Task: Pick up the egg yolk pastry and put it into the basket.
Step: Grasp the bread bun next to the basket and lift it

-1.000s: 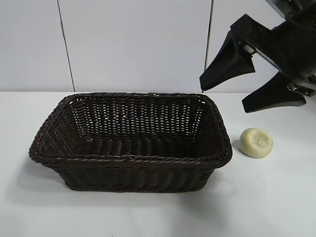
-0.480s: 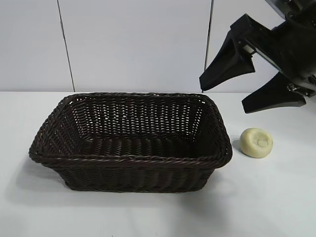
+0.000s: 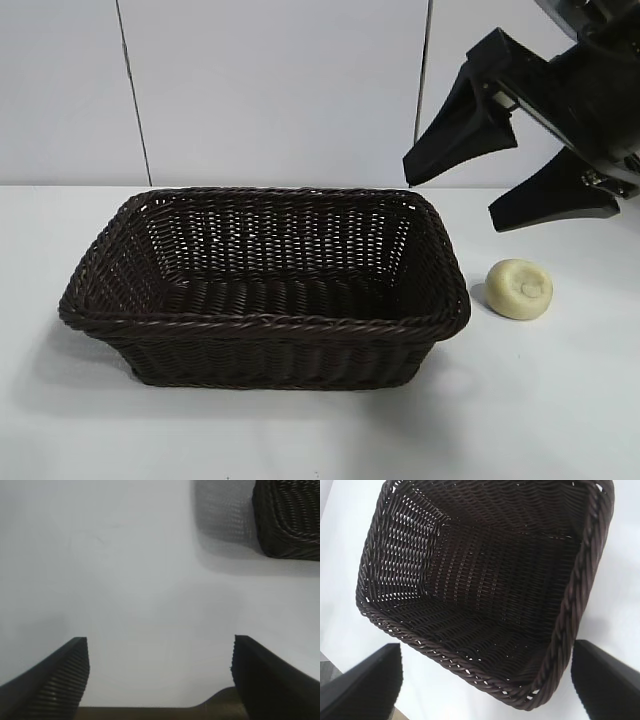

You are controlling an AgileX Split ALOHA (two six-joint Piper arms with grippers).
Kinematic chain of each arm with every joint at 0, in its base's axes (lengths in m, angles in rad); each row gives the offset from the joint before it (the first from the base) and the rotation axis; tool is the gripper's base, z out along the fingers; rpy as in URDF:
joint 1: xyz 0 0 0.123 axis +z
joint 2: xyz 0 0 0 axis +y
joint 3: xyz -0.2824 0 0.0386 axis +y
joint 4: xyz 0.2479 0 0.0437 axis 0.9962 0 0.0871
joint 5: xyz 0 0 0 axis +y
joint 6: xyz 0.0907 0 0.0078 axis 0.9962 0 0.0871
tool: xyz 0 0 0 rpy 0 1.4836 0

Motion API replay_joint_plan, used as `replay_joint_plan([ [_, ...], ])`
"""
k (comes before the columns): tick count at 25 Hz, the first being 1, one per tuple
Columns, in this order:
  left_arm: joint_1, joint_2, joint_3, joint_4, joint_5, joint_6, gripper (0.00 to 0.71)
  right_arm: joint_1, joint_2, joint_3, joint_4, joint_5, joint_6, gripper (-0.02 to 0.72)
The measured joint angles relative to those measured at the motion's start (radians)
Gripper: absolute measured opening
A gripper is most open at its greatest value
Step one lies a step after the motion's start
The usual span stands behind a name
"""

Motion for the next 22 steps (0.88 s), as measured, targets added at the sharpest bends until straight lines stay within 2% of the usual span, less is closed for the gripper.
replay_joint_plan([
  [8,0.002,-0.147,0.0,0.0,0.003,0.0,0.571,0.0,0.0,0.0,0.0,0.0,0.005,0.654],
  [11,0.002,-0.152,0.0,-0.001,0.005,0.0,0.571,0.0,0.0,-0.005,-0.006,0.004,0.044,0.654],
  [13,0.002,-0.152,0.0,-0.001,0.005,0.0,0.571,0.0,0.0,-0.029,-0.032,0.016,0.087,0.654],
  [16,0.002,-0.152,0.0,-0.001,0.005,0.0,0.571,0.0,0.0,-0.095,-0.117,0.052,0.185,0.654],
  [17,0.002,-0.152,0.0,-0.001,0.005,0.0,0.571,0.0,0.0,-0.123,-0.164,0.064,0.235,0.654],
  [22,0.002,-0.152,0.0,-0.001,0.005,0.0,0.571,0.0,0.036,-0.27,-0.473,0.182,0.497,0.654],
])
